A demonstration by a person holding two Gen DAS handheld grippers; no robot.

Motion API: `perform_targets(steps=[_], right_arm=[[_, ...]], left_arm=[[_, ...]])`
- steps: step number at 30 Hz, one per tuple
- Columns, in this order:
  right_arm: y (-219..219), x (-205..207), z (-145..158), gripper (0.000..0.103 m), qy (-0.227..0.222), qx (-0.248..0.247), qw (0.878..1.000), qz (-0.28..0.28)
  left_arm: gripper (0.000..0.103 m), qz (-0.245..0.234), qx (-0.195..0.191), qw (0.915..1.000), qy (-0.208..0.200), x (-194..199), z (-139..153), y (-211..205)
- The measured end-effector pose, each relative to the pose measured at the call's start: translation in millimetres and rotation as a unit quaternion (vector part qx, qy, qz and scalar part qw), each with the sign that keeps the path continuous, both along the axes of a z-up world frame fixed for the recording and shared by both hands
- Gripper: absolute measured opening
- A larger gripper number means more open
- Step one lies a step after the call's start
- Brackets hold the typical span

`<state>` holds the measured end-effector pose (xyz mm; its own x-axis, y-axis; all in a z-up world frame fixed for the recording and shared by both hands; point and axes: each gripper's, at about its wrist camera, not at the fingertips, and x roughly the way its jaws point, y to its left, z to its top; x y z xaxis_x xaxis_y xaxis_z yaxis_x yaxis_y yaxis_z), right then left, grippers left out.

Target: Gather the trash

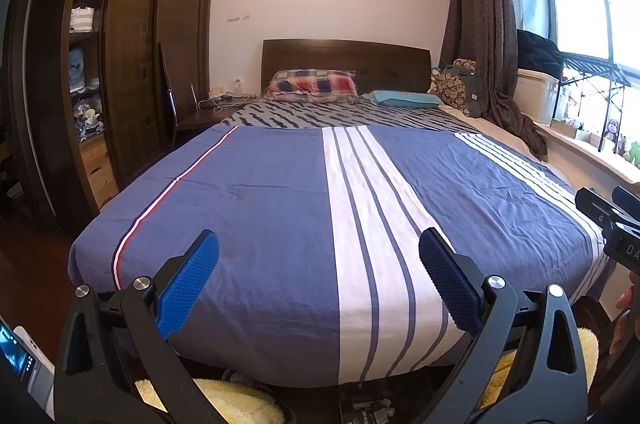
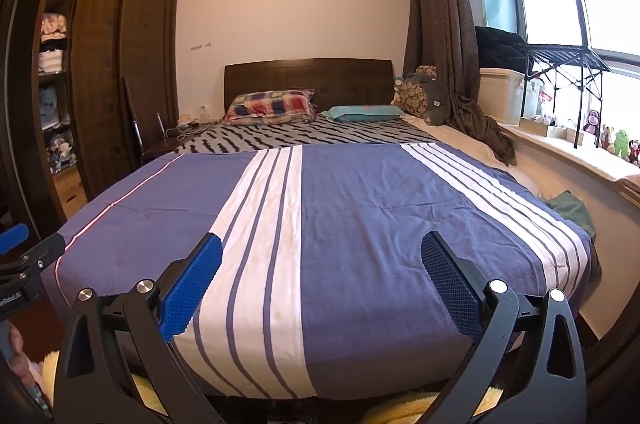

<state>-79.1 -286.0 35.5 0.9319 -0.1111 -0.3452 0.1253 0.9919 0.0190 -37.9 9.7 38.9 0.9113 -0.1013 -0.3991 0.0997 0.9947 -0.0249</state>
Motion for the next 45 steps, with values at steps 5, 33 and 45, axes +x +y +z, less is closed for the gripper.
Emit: perform_targets(steps=[5,33,45], right_arm=[[0.4,0.7,-0.2,0.1,0.001,0.002,1.0,0.0],[3.9,-1.4,-1.6,0.1,-0.004,0.004,1.0,0.002],[4.3,-1.3,-1.1,0.1,-0.002,0.006,1.0,0.003]], left_arm=[[0.095,0.001,0.001,1.0,-0.001,-0.6,0.4,-0.2],[0.095,0.009,-0.006,0.9999,-0.01,-4.1,4.8,-1.1],[0.095,0.011,-0.004,0.9998,-0.015,-7.5,5.9,-2.4]])
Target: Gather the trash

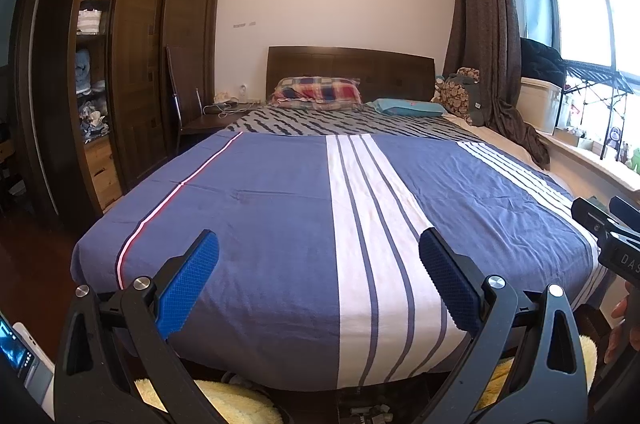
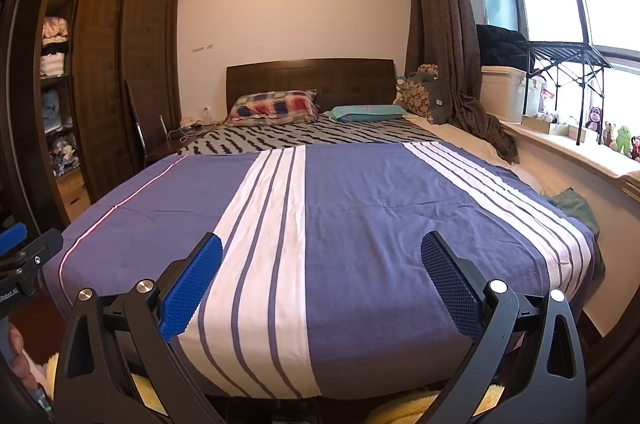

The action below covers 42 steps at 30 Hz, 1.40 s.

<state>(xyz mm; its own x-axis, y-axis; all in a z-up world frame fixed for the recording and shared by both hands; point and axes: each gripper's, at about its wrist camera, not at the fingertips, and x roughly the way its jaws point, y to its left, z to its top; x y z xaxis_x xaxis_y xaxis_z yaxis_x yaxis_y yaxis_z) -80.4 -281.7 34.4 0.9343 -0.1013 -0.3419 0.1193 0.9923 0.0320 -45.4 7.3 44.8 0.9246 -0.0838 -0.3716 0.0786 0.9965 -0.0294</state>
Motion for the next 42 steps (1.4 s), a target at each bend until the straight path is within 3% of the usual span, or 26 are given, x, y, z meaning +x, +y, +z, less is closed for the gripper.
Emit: perform_targets(steps=[18,24,42], right_arm=[[-1.8,1.5,-1.5,0.1,0.005,0.001,1.0,0.001],[-4.4,1.6,-1.7,0.1,0.007,0.003,1.0,-0.004],[-5.4,3.5,-1.9,0.1,0.008,0.004,1.0,-0.009]], left_arm=[[0.095,0.01,0.008,0.9999,0.0,3.0,0.1,-2.0],[0.095,0.009,-0.011,0.9998,0.012,7.2,-1.9,3.5],[0.095,0.007,-0.009,0.9997,0.023,12.6,-2.9,4.5]])
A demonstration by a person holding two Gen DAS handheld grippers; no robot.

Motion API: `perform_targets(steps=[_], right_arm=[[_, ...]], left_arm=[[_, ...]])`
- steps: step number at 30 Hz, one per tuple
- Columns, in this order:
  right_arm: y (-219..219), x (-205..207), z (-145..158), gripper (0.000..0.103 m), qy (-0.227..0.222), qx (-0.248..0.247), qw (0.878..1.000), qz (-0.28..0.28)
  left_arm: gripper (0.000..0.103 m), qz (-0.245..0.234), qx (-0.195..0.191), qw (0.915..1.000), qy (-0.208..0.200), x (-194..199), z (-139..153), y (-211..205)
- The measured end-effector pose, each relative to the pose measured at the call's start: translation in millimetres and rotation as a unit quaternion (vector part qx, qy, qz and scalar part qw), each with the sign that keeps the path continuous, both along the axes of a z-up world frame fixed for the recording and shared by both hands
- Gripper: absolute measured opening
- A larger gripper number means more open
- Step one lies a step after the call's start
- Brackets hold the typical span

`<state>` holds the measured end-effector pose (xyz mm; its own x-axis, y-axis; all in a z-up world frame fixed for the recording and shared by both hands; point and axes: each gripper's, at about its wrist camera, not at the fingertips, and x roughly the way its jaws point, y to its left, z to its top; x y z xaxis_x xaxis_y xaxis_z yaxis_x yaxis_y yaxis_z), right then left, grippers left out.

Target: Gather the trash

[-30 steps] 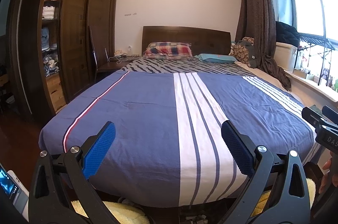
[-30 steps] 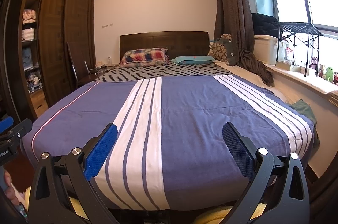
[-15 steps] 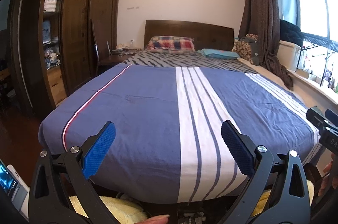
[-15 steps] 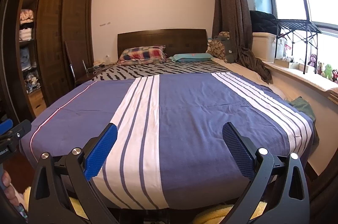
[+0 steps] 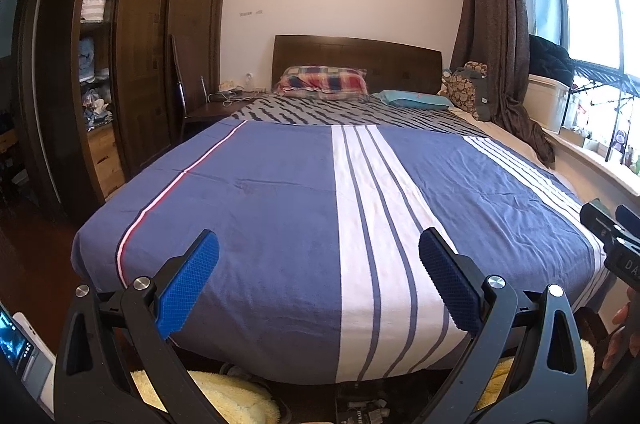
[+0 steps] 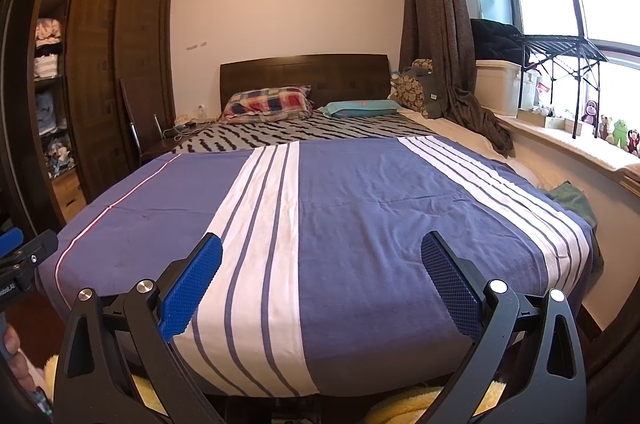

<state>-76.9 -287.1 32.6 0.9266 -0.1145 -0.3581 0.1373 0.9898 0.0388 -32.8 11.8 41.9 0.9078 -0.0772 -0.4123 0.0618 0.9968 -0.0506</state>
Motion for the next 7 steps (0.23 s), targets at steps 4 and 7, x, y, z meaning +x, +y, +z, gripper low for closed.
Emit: perform_targets(steps=[4,7], right_arm=[[-0.7,2.6,-1.0,0.1,0.005,-0.001,1.0,-0.003],[-3.4,7.9,-1.3,0.1,0.007,-0.003,1.0,-0.005]], left_arm=[[0.095,0.001,0.008,1.0,-0.001,5.1,-0.9,-0.8],[0.095,0.004,0.008,1.0,0.0,9.7,-1.5,-0.4]])
